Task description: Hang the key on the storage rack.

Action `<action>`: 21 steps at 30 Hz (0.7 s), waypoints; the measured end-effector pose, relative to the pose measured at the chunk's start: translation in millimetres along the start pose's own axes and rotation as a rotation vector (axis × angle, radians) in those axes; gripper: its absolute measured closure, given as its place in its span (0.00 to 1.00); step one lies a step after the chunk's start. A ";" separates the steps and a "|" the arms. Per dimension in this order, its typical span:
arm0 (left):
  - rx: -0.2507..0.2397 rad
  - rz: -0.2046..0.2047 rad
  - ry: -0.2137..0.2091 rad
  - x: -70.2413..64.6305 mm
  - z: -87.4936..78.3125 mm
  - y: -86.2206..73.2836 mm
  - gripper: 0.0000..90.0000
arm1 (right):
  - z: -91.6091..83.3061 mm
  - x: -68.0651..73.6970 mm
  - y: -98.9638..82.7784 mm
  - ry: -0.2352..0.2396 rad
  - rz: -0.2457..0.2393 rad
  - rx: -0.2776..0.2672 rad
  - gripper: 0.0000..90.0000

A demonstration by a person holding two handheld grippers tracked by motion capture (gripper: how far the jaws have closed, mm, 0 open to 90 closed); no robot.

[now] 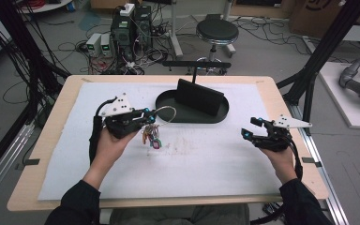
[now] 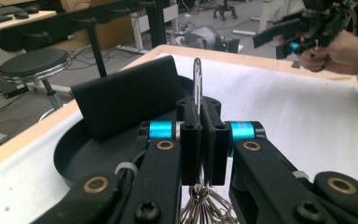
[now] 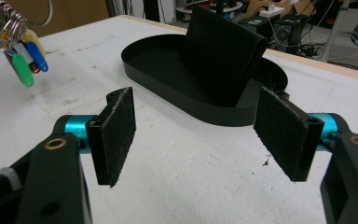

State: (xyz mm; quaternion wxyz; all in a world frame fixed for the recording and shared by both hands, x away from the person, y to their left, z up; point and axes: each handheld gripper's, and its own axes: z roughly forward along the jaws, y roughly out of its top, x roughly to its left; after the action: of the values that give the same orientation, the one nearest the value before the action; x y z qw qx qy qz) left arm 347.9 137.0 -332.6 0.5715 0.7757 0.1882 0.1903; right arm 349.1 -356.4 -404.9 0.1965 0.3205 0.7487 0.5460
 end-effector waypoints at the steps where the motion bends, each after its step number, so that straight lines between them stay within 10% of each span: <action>1: -0.007 0.001 0.004 1.3 0.7 1.8 0.96 | 0.1 -0.1 0.0 0.000 -0.003 0.001 0.33; 21: -0.061 -0.026 0.049 36.4 27.9 37.7 0.96 | 0.0 -0.4 0.1 -0.003 0.005 -0.001 0.33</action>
State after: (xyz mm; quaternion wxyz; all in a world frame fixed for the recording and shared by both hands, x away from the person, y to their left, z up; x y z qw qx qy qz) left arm 396.1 122.4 -301.1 0.5927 0.7504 0.2064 0.2073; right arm 349.4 -356.6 -404.8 0.1965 0.3229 0.7472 0.5466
